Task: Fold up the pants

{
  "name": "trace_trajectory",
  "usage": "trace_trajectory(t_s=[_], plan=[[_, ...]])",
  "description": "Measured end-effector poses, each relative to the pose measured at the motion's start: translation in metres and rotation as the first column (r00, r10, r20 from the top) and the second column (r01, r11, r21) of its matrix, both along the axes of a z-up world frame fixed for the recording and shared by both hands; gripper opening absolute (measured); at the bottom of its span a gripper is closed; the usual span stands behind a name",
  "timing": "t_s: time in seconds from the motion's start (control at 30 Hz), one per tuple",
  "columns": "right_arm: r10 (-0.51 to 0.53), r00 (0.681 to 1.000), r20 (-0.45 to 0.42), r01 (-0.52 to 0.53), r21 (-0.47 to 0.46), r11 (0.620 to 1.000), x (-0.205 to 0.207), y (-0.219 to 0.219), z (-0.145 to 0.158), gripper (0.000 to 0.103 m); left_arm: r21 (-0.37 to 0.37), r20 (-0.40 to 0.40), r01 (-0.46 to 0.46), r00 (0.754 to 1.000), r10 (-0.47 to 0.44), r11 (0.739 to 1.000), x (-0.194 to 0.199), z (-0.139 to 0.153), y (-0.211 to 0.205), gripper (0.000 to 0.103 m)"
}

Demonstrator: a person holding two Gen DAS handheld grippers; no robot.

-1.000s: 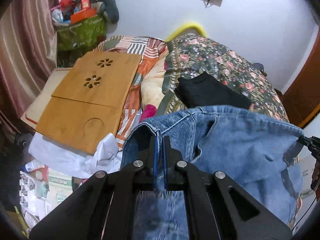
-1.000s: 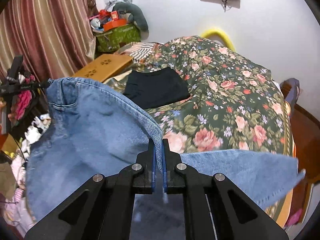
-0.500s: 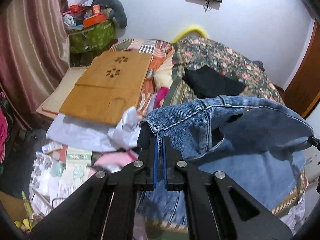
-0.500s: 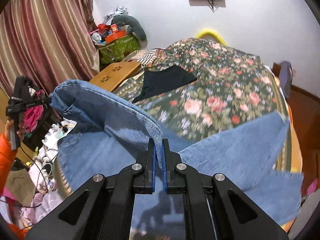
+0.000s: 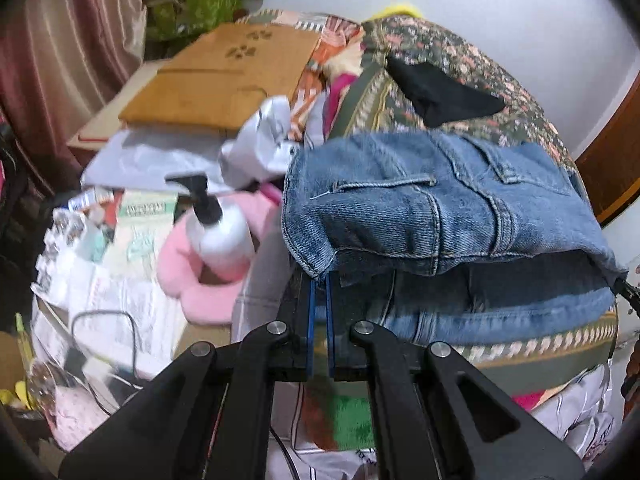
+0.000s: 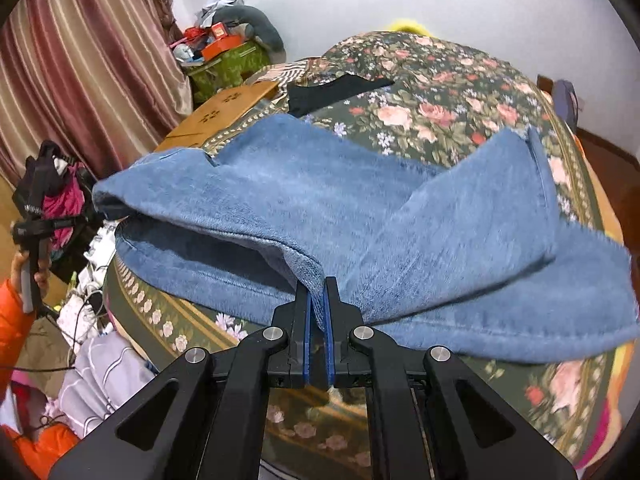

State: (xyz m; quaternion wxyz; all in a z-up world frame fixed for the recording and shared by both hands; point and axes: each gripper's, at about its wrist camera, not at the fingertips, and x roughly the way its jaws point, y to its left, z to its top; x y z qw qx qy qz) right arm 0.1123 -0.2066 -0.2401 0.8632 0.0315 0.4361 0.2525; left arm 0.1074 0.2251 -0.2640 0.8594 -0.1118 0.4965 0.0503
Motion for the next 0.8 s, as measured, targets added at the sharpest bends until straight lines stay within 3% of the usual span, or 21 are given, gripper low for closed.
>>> trace_trajectory(t_s=[0.13, 0.27, 0.3, 0.37, 0.4, 0.67, 0.8], plan=[[0.0, 1.0, -0.011, -0.001, -0.005, 1.0, -0.001, -0.004, 0.006, 0.007, 0.025, -0.003, 0.005, 1.0, -0.005, 1.0, -0.006, 0.001, -0.004, 0.004], [0.018, 1.0, -0.013, -0.019, -0.058, 0.998, -0.005, -0.004, 0.014, 0.009, 0.075, 0.052, -0.006, 0.999, 0.002, 0.997, -0.013, 0.03, -0.003, 0.01], [0.019, 1.0, -0.012, -0.02, -0.069, 0.997, -0.006, -0.005, 0.016, 0.011, 0.084, 0.062, -0.01, 0.998, 0.005, 0.996, -0.013, 0.035, -0.003, 0.018], [-0.003, 1.0, 0.011, 0.005, -0.112, 0.994, -0.007, -0.01, 0.023, 0.03, 0.128, 0.094, -0.027, 0.995, 0.015, 0.991, -0.011, 0.051, -0.006, 0.034], [-0.022, 0.999, 0.036, 0.026, -0.127, 0.991, -0.008, -0.015, 0.029, 0.034, 0.139, 0.117, -0.032, 0.993, 0.015, 0.99, -0.01, 0.059, -0.008, 0.041], [-0.169, 0.98, 0.101, 0.181, -0.129, 0.975, 0.005, -0.063, 0.063, 0.057, 0.119, 0.212, -0.003, 0.977, -0.023, 0.993, 0.028, 0.104, -0.048, 0.063], [-0.232, 0.967, 0.102, 0.243, -0.121, 0.962, 0.027, -0.086, 0.075, 0.06, 0.129, 0.223, 0.043, 0.972, -0.071, 0.991, 0.059, 0.116, -0.08, 0.071]])
